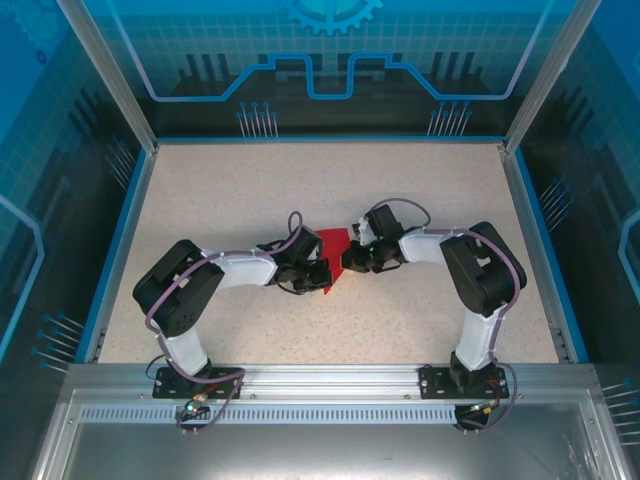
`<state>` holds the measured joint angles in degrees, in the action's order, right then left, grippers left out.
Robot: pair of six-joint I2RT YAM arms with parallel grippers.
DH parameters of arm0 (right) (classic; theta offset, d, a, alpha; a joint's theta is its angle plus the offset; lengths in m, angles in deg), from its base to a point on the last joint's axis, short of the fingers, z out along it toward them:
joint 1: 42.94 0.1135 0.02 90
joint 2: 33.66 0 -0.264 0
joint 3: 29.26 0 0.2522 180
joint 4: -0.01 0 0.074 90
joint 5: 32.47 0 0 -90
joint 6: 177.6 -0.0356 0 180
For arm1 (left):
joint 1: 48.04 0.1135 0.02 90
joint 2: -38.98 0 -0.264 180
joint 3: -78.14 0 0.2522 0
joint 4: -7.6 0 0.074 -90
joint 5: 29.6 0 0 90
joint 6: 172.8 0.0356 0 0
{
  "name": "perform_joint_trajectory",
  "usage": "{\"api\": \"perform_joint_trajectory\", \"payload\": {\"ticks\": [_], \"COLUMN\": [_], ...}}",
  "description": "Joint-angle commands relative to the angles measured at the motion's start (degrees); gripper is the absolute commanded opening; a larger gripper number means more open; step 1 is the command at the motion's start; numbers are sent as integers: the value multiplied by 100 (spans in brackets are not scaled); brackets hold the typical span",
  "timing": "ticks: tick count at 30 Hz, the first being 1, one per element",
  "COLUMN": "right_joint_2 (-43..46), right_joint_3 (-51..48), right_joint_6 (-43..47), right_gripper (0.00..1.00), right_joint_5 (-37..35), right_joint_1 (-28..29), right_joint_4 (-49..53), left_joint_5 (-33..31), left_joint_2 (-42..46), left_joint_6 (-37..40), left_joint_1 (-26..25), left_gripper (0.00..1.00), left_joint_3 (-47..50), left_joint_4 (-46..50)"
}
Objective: Fold a paper plane with a square sheet of paper (pick it up from the middle)
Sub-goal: Third fold the triangle at the center of the table.
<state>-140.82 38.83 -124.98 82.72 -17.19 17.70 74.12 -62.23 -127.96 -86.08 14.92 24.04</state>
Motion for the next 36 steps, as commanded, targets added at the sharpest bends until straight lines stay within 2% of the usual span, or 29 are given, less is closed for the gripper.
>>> {"api": "perform_joint_trajectory", "payload": {"ticks": [1,8,13,16,20,23,29,36], "right_joint_2": [-324,-199,592,751,471,191,-207,-359], "right_joint_3": [268,675,397,174,83,29,19,83], "right_joint_6": [229,381,296,157,10,-134,-140,-146], "right_gripper": [7,7,7,7,7,7,6,6], "right_joint_5": [-578,-421,-205,-77,-11,208,332,-190], "right_joint_1": [-505,-923,-722,-423,52,199,245,183], "right_joint_4": [328,571,497,398,329,48,-56,476], "left_joint_5": [-135,-63,-68,-70,-25,-8,23,286], "left_joint_2": [-236,-189,-140,-140,-159,-131,-85,113], "left_joint_6": [-106,-79,4,16,30,43,102,442], "left_joint_1": [-51,-54,-80,-74,-83,-89,-87,-89], "left_gripper": [0,0,0,0,0,0,0,1], "left_joint_3": [327,281,116,51,23,6,-16,120], "left_joint_4": [1059,998,1021,1041,989,985,963,924]}}
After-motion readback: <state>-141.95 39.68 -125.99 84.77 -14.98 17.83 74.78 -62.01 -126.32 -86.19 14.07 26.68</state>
